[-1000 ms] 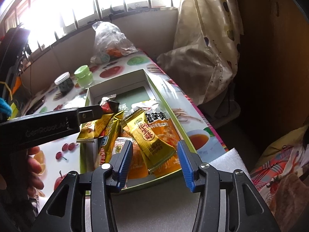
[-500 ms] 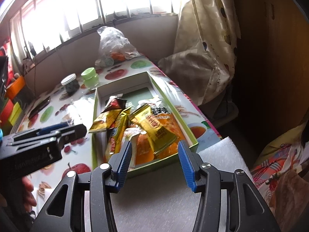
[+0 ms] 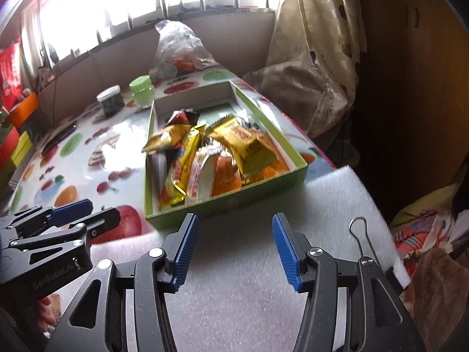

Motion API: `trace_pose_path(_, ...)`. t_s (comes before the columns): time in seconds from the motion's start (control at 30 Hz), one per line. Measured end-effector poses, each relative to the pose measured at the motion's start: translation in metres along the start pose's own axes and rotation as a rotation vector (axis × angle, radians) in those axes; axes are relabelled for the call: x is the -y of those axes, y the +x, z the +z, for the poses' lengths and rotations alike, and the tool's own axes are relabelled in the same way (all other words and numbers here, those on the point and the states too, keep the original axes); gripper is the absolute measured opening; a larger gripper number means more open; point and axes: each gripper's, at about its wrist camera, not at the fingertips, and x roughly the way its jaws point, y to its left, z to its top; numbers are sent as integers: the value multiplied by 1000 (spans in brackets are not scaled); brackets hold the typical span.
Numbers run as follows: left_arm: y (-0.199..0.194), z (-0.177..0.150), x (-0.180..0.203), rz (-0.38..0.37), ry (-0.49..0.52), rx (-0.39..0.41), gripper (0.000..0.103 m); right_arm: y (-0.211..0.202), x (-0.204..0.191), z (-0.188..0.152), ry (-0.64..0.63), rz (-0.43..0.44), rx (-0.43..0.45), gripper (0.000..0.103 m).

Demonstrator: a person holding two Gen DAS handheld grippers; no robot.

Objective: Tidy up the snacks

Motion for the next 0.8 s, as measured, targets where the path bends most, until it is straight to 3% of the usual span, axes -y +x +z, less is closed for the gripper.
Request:
trace_pose_path(0.27, 6, -18, 0, 11, -13, -17, 48, 10, 0, -15, -6, -13, -29, 53)
trace_pose_path(0.37, 6, -21, -1, 31, -16, -4, 56, 11, -3, -19, -20, -30, -17, 54)
trace_pose_path(0.8, 5, -28, -5, 18, -37, 38, 59, 13, -12, -25, -45, -91, 13, 56)
